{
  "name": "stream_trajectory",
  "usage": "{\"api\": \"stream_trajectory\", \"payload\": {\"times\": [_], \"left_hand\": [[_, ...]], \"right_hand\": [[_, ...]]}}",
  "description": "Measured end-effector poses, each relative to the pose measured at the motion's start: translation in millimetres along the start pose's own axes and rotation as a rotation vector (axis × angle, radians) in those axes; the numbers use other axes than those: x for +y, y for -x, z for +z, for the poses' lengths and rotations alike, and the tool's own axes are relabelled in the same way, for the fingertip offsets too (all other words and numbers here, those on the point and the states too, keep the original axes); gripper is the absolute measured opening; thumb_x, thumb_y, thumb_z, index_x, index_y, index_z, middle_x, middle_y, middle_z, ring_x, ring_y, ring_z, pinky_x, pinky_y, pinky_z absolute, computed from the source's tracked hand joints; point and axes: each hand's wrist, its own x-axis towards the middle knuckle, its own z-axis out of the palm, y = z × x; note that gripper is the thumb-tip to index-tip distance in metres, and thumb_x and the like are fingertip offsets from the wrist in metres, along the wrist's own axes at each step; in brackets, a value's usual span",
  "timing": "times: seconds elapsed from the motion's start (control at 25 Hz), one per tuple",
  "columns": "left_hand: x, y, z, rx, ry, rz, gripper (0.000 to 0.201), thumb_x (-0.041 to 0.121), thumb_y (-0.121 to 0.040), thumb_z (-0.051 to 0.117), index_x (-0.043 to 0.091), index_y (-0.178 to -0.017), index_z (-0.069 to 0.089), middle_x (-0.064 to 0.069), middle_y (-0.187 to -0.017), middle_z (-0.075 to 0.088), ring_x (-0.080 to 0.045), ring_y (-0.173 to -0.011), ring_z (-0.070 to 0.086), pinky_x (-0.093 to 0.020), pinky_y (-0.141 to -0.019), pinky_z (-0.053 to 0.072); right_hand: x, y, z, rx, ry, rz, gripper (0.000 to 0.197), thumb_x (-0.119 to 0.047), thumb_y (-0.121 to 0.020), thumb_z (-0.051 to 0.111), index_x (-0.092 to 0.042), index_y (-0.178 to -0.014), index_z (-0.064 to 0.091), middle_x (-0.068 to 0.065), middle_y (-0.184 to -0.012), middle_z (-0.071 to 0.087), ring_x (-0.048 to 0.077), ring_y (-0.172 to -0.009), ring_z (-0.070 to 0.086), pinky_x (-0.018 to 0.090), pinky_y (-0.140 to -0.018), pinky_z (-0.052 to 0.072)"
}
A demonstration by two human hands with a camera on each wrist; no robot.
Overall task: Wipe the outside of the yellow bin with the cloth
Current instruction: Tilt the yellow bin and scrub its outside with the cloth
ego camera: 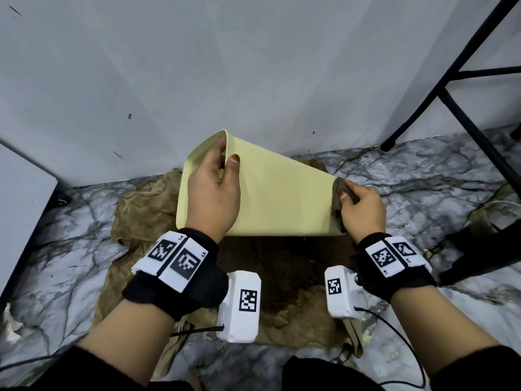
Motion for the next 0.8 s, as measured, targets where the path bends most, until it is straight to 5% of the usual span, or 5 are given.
{"api": "stream_trajectory", "payload": {"times": [0.16, 0.36, 0.56, 0.72, 0.8], "left_hand": [[-2.3, -1.9, -0.9, 0.042, -0.018, -0.01, 0.039, 0.016, -0.093, 0.043, 0.016, -0.133, 0.042, 0.0, -0.131, 0.055, -0.012, -0.119, 0.051, -0.034, -0.104, 0.041], [-4.4, -4.5, -4.2, 0.077, -0.083, 0.024, 0.038, 0.014, -0.092, 0.043, 0.013, -0.13, 0.045, -0.004, -0.126, 0.059, -0.015, -0.114, 0.054, -0.029, -0.098, 0.043], [-4.8, -5.7, -6.6, 0.068, -0.075, 0.023, 0.038, 0.014, -0.092, 0.044, 0.015, -0.13, 0.045, -0.002, -0.126, 0.058, -0.013, -0.114, 0.054, -0.029, -0.099, 0.043], [-6.6, -7.2, -10.5, 0.049, -0.028, 0.002, 0.037, 0.013, -0.092, 0.044, 0.019, -0.128, 0.046, 0.011, -0.111, 0.057, 0.003, -0.097, 0.054, -0.013, -0.088, 0.042], [-9.1, -7.4, -12.8, 0.044, -0.015, -0.008, 0.036, 0.013, -0.092, 0.044, 0.021, -0.127, 0.047, 0.011, -0.11, 0.057, 0.002, -0.098, 0.053, -0.01, -0.086, 0.042]], "right_hand": [[-39.2, 33.1, 21.4, 0.001, -0.063, -0.229, 0.035, -0.011, -0.086, 0.051, -0.017, -0.12, 0.057, 0.014, -0.115, 0.055, 0.038, -0.105, 0.05, 0.032, -0.095, 0.037], [-87.7, 79.5, 42.0, -0.041, -0.071, -0.581, 0.038, -0.018, -0.084, 0.046, -0.021, -0.12, 0.056, 0.007, -0.104, 0.058, 0.029, -0.089, 0.043, 0.023, -0.08, 0.026], [-77.9, 66.5, 39.7, -0.068, -0.168, -0.517, 0.035, -0.013, -0.086, 0.052, -0.025, -0.119, 0.057, 0.004, -0.104, 0.058, 0.029, -0.094, 0.047, 0.018, -0.081, 0.027], [-40.9, 36.0, 31.7, -0.002, -0.17, -0.301, 0.035, -0.011, -0.085, 0.054, -0.023, -0.118, 0.058, 0.006, -0.104, 0.055, 0.035, -0.102, 0.05, 0.037, -0.096, 0.04], [-14.1, 20.4, 25.6, 0.039, -0.11, -0.183, 0.034, -0.012, -0.087, 0.052, -0.02, -0.119, 0.058, 0.011, -0.109, 0.055, 0.037, -0.106, 0.05, 0.037, -0.097, 0.04]]}}
